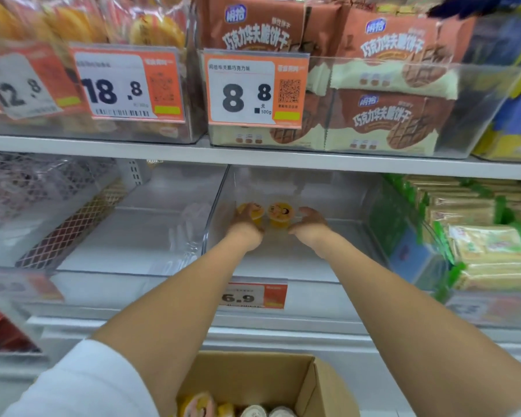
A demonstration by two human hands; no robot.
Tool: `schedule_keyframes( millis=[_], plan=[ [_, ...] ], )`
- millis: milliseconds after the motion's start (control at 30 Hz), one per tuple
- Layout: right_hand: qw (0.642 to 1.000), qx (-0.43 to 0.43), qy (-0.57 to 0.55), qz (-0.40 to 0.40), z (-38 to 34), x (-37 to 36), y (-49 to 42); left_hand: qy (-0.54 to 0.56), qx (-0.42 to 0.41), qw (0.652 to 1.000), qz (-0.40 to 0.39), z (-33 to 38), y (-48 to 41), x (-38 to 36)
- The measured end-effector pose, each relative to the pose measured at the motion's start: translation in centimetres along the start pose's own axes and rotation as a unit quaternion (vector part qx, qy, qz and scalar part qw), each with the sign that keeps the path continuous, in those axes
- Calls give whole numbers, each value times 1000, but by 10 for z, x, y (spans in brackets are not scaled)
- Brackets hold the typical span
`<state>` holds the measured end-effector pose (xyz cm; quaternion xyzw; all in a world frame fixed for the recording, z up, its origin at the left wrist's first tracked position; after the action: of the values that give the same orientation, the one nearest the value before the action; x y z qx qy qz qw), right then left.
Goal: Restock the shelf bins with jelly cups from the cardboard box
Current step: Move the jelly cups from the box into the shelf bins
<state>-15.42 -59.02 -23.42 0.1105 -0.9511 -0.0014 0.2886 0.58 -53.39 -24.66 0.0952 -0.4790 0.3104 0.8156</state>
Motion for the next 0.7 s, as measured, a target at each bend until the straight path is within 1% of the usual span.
schedule_keyframes(
  millis=[67,100,200,267,300,367,433,467,500,567,633,700],
  plan=[
    [993,86,76,32,-15,16,27,24,5,999,24,4,22,22],
    [984,130,104,62,-24,27,43,45,6,998,39,9,38,37],
    [944,242,145,173,-48,55,107,89,3,992,87,21,96,85],
    [925,281,149,207,-52,58,149,85,-11,990,112,24,140,108],
    [924,288,146,206,-49,54,167,80,-16,989,124,22,160,116],
    [932,282,123,192,-33,40,199,82,-5,988,134,5,195,121],
    [945,262,119,158,-7,17,225,77,25,990,117,-30,221,108],
    [950,254,130,129,10,1,235,57,36,993,92,-51,232,96],
    [954,243,151,91,30,-18,245,30,45,997,58,-74,243,81],
    [957,212,199,-2,72,-57,263,-32,70,996,-38,-129,266,43],
    [951,178,231,-100,117,-95,278,-116,98,980,-132,-188,285,9],
    [946,139,240,-166,154,-127,289,-208,109,950,-208,-237,299,-16]
  ],
)
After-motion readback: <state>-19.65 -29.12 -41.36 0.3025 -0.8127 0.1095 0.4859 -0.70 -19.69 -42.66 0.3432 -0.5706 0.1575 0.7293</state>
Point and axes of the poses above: each hand's wrist, its own y-axis away from the middle knuckle, its own x-axis out of the back of the hand, z = x × y, the point moved 10 cm from there along -y, towards the middle knuckle, and after that the axes turned 11 degrees about z, right-handed, at the moved point
